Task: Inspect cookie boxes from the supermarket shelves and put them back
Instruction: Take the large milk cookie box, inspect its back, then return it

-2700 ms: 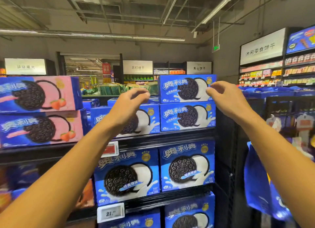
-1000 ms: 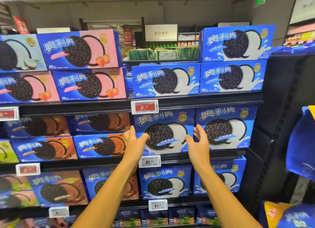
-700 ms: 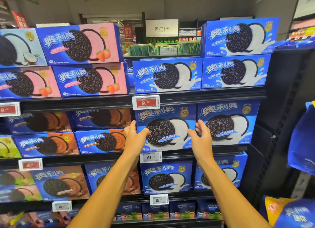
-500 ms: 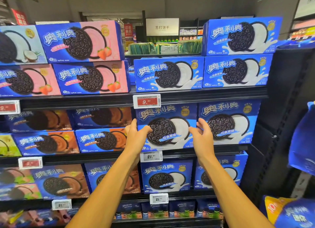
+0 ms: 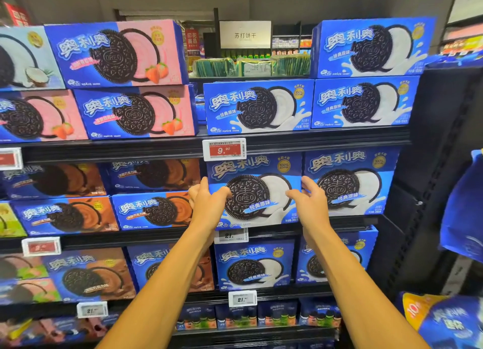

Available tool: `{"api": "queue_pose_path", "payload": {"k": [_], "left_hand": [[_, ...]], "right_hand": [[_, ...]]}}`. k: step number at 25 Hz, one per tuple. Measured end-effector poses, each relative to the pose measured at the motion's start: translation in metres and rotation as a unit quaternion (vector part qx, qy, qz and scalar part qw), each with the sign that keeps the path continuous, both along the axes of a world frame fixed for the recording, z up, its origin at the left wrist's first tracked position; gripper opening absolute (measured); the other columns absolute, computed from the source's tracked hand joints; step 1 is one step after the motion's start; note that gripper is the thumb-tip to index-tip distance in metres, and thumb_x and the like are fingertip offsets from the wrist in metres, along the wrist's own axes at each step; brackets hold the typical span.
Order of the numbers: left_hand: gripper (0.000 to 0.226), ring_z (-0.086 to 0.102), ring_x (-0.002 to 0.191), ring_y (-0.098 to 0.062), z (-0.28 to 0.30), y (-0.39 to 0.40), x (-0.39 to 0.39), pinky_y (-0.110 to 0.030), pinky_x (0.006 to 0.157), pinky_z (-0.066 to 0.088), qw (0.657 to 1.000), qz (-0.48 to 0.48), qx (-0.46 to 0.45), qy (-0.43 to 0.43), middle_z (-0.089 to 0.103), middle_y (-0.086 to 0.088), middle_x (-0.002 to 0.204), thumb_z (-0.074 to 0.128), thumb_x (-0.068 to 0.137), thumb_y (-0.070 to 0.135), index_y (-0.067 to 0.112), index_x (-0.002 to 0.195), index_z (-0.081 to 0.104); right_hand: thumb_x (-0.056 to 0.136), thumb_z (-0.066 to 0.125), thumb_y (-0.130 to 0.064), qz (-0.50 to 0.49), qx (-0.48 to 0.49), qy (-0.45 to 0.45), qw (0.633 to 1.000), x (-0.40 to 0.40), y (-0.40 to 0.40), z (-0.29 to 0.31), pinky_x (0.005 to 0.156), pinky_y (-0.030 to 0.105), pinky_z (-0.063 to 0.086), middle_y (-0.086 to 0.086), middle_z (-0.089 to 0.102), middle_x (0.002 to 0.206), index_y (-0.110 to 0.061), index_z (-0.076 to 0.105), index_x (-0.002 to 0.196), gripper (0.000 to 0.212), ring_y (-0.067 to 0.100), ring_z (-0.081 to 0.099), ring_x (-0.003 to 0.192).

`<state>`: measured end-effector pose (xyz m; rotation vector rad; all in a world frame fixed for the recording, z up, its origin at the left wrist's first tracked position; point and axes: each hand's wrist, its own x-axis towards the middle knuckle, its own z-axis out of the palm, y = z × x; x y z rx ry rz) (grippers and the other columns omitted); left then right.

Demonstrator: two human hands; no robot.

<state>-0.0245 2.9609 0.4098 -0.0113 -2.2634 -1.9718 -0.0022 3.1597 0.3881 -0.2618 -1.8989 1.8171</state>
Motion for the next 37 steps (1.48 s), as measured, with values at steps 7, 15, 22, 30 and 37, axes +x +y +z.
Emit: {"api": "queue_pose_path", "payload": {"k": [7,15,22,30,37], "left_hand": [[0.080,0.025,0.146,-0.024,0.004,-0.007,0.001,-0.045,0.111,0.032,0.999,-0.026,0.043,-0.014,0.027,0.000,0.159,0.060,0.083,0.018,0.026,0.155,0.025],[0.066,0.032,0.143,-0.028,0.006,-0.004,-0.007,-0.042,0.114,0.033,0.999,-0.028,0.014,-0.019,0.031,-0.008,0.159,0.055,0.097,0.019,0.023,0.155,0.024],[0.074,0.005,0.150,-0.026,0.019,-0.004,-0.005,-0.050,0.112,0.024,0.998,-0.007,-0.060,-0.016,0.018,-0.003,0.164,0.053,0.093,0.022,0.019,0.157,0.015],[0.030,0.050,0.119,-0.033,0.002,-0.017,0.017,-0.051,0.103,0.042,0.997,-0.024,-0.064,0.035,0.059,-0.008,0.124,0.055,0.089,0.015,0.021,0.118,0.058],[0.052,0.056,0.120,-0.019,-0.020,-0.038,0.030,-0.045,0.106,0.044,0.997,-0.036,0.018,0.063,0.048,-0.006,0.138,0.060,0.091,0.008,0.028,0.138,0.050]], "right_hand": [[0.089,0.062,-0.001,-0.027,-0.024,0.001,0.999,0.006,-0.004,-0.002,0.074,0.014,0.042,0.003,0.048,0.141,-0.013,0.045,0.147,0.062,0.005,0.049,0.111],[0.094,0.061,-0.010,-0.023,0.024,-0.020,0.999,0.005,-0.014,0.001,0.088,0.019,0.038,0.000,0.033,0.153,-0.018,0.031,0.156,0.068,0.014,0.042,0.126],[0.092,0.063,-0.019,-0.053,0.073,-0.047,0.995,0.002,-0.016,0.006,0.108,0.044,0.035,0.002,0.030,0.152,-0.021,0.028,0.157,0.074,0.026,0.031,0.138],[0.091,0.064,-0.014,-0.098,0.067,0.008,0.993,0.018,-0.009,-0.009,0.091,0.035,0.049,-0.003,0.041,0.122,-0.014,0.049,0.145,0.055,0.020,0.047,0.119],[0.092,0.066,-0.002,-0.083,-0.014,0.044,0.995,0.039,-0.018,-0.035,0.073,0.014,0.048,0.001,0.061,0.117,-0.012,0.063,0.132,0.041,0.005,0.060,0.092]]}}
